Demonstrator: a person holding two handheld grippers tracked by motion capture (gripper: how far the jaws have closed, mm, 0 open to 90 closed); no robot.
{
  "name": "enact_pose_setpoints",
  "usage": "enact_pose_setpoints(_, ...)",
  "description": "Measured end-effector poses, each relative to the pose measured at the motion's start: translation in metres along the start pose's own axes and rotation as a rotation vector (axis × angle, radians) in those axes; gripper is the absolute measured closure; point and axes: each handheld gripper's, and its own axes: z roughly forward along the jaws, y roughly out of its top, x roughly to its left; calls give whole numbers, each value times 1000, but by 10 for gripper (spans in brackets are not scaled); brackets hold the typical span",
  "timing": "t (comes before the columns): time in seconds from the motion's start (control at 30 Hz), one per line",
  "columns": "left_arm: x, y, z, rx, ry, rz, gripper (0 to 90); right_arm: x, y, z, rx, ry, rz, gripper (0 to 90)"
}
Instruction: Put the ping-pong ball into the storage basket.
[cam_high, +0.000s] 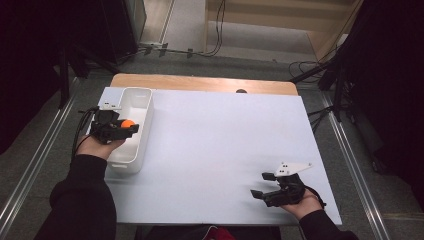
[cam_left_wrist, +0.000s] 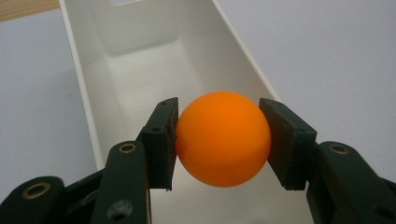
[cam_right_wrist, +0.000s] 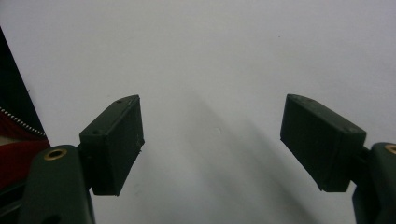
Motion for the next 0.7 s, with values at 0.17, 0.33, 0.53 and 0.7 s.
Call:
enact_pose_setpoints(0.17,-1,0,0,1,0,5,495,0,0,0,1,0,3,200)
enact_pose_setpoints(0.33,0,0,0,1,-6,-3,444,0,0,0,2,-1,3,200)
enact_pose_setpoints(0.53,-5,6,-10,-26,-39,-6,380,0,0,0,-1,-3,-2,200)
enact_pose_setpoints(0.7,-11,10,-16,-30,-51,11,344,0,0,0,2,0,2,200)
